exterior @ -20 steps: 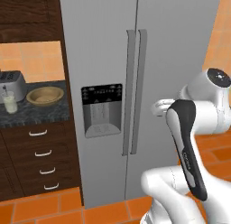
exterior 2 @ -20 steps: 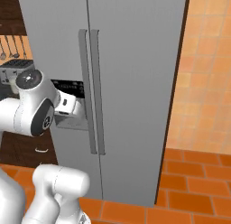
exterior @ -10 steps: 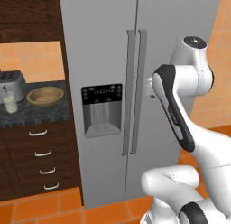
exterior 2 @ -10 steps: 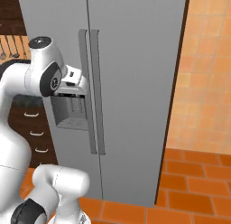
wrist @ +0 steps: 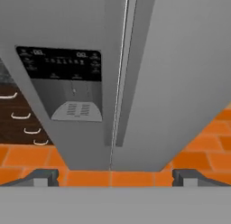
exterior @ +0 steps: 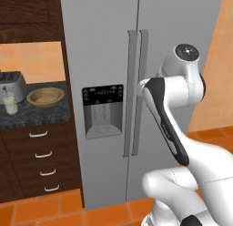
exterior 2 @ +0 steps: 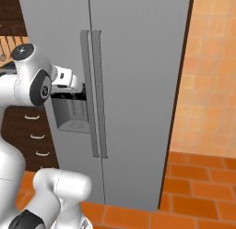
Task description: Grab a lemon wedge from the fridge and one ice cube from the ice bowl, and put them in the glass of lemonade.
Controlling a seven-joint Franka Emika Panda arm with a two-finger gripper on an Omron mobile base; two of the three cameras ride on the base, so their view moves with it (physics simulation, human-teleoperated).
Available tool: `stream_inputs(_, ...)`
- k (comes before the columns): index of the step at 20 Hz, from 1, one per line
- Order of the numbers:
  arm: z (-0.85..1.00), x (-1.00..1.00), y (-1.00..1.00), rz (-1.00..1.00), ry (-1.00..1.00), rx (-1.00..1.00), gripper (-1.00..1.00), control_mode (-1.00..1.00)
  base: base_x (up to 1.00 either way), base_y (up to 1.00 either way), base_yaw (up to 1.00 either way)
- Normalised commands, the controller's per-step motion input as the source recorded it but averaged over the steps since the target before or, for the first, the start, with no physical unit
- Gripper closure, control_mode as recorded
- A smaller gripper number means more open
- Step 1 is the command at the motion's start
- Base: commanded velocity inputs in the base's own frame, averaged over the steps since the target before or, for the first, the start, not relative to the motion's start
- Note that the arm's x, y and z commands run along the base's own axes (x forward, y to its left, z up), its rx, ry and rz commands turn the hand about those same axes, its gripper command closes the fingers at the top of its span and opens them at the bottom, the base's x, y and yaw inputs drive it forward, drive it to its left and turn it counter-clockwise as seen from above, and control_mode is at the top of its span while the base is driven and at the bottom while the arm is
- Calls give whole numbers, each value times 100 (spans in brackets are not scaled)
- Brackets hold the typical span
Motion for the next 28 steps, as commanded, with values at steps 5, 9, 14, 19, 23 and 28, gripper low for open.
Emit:
stream_inputs(5, 0, 5, -26, -14, -8, 17, -100, -100, 0, 0, 0)
stream_inputs(9, 0, 33, -53, -10, 0, 21, -100, -100, 0, 0, 0)
stream_inputs(14, -5, 18, -14, 0, -1, 1, -100, -100, 0, 0, 0)
stream_inputs(19, -9, 21, 6, 0, -13, -14, -100, -100, 0, 0, 0)
stream_inputs(23, -10, 67, 1, 2, -2, -7, -100, -100, 0, 0, 0)
stream_inputs(28, -2, 73, 0, 1, 9, 0, -100, -100, 0, 0, 0)
